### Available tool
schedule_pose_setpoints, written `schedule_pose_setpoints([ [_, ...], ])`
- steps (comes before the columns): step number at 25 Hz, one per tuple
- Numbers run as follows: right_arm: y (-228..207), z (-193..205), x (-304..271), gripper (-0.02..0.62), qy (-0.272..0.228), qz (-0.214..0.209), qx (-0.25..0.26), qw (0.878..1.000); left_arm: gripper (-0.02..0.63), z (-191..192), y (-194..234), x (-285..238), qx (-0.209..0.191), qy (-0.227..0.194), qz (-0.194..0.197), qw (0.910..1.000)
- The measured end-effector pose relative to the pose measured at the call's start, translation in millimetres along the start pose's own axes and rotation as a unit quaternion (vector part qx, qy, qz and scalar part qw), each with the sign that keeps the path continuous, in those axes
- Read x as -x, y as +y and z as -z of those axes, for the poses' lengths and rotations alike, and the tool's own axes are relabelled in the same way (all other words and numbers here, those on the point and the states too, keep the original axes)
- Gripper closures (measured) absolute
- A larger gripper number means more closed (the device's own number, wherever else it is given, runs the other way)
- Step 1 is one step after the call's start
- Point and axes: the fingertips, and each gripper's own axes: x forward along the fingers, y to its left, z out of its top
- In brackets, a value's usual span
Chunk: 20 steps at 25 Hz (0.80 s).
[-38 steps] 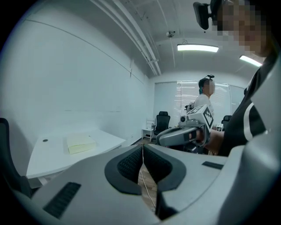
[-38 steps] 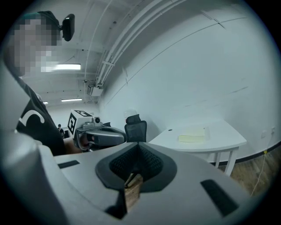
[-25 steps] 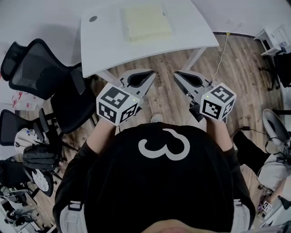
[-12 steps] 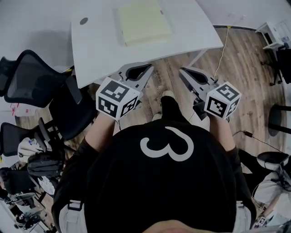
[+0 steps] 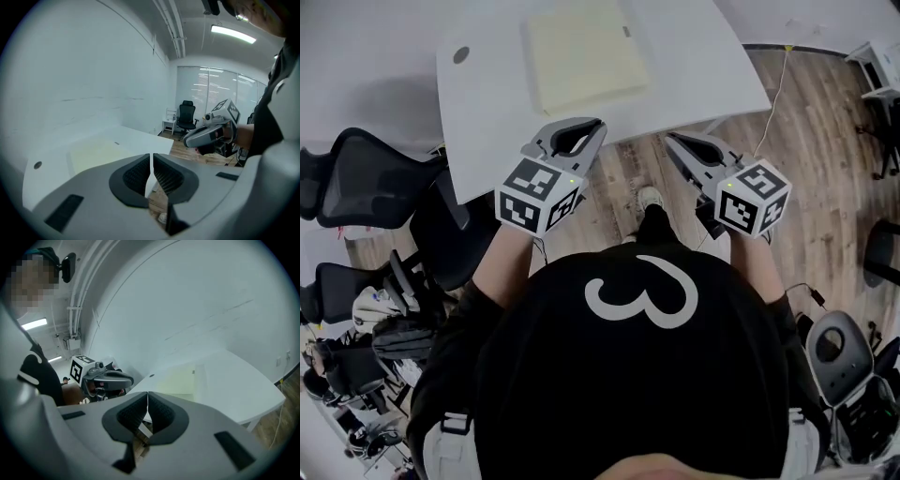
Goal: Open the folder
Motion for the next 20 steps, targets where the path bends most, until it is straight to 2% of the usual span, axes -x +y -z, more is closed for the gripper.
schedule_pose_setpoints([
  [3, -25.4, 0.2, -12.0, 0.571, 0.009, -0.006, -0.011, 1.0, 0.584, 5.0, 15.0, -29.0, 0.003, 0.019, -0.003, 0.9998],
  [10, -81.2, 6.6, -30.2, 0.569, 0.032, -0.005, -0.045, 0.998, 0.583, 16.9, 49.1, -90.1, -0.03, 0.072, -0.03, 0.9965],
  [14, -97.1, 12.9, -41.1, 0.571, 0.041, -0.005, -0.057, 0.998, 0.581, 30.2, 66.9, -109.4, -0.036, 0.096, -0.036, 0.9941],
  [16, -101.6, 19.2, -51.7, 0.571, 0.046, -0.006, -0.062, 0.997, 0.563, 38.8, 78.8, -118.4, -0.057, 0.109, -0.039, 0.9916],
  [20, -107.0, 31.2, -58.1, 0.571, 0.058, -0.013, -0.079, 0.995, 0.484, 51.3, 88.4, -136.2, -0.114, 0.142, -0.053, 0.9818],
])
